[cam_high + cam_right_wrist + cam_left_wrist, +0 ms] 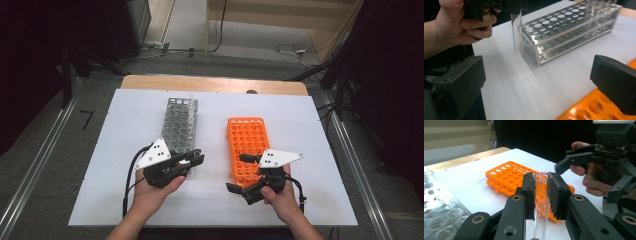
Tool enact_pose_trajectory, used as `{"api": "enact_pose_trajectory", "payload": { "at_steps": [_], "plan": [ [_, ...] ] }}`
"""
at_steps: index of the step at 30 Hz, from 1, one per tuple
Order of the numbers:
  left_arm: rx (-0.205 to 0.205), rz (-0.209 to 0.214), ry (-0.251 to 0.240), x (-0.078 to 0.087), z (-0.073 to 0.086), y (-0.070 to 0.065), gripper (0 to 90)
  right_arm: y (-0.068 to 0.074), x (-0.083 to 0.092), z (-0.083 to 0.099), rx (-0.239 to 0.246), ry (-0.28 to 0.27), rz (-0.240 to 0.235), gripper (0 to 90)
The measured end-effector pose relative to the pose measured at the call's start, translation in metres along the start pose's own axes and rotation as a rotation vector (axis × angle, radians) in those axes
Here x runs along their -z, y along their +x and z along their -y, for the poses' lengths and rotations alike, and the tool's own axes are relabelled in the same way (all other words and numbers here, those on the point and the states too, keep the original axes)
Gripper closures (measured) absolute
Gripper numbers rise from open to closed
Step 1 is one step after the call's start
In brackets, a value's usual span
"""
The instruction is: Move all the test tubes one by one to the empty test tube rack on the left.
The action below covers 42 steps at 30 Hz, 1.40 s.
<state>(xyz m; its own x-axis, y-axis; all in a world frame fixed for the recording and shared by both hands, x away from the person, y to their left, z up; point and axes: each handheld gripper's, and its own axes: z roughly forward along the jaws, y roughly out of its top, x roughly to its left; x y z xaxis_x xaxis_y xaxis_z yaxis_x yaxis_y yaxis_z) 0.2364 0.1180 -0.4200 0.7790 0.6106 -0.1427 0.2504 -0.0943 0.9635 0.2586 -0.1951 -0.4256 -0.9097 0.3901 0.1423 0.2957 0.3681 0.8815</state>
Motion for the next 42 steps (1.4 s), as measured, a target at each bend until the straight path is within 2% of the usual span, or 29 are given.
{"api": "enact_pose_trajectory", "payload": {
  "at_steps": [7,13,16,20,30,35,42],
  "plan": [
    [-0.001,-0.029,-0.008,-0.003,-0.010,0.012,75.3,-0.009,0.022,0.011,-0.011,-0.011,0.064,0.0],
    [-0.005,-0.052,-0.011,-0.006,-0.020,0.022,75.3,-0.016,0.040,0.020,-0.026,-0.008,0.069,0.0],
    [-0.003,-0.071,-0.012,-0.009,-0.024,0.028,75.3,-0.017,0.049,0.024,-0.029,-0.012,0.099,0.0],
    [0.005,-0.101,-0.025,-0.011,-0.031,0.040,75.3,-0.019,0.061,0.030,-0.044,-0.023,0.140,0.0],
    [0.023,-0.173,-0.042,-0.023,-0.043,0.071,75.3,-0.030,0.087,0.052,-0.081,-0.012,0.190,0.0],
    [0.038,-0.212,-0.052,-0.036,-0.042,0.083,75.3,-0.038,0.092,0.056,-0.101,-0.024,0.207,0.0],
    [0.049,-0.279,-0.059,-0.052,-0.039,0.099,75.3,-0.040,0.094,0.058,-0.109,-0.029,0.212,0.0]
  ]
}}
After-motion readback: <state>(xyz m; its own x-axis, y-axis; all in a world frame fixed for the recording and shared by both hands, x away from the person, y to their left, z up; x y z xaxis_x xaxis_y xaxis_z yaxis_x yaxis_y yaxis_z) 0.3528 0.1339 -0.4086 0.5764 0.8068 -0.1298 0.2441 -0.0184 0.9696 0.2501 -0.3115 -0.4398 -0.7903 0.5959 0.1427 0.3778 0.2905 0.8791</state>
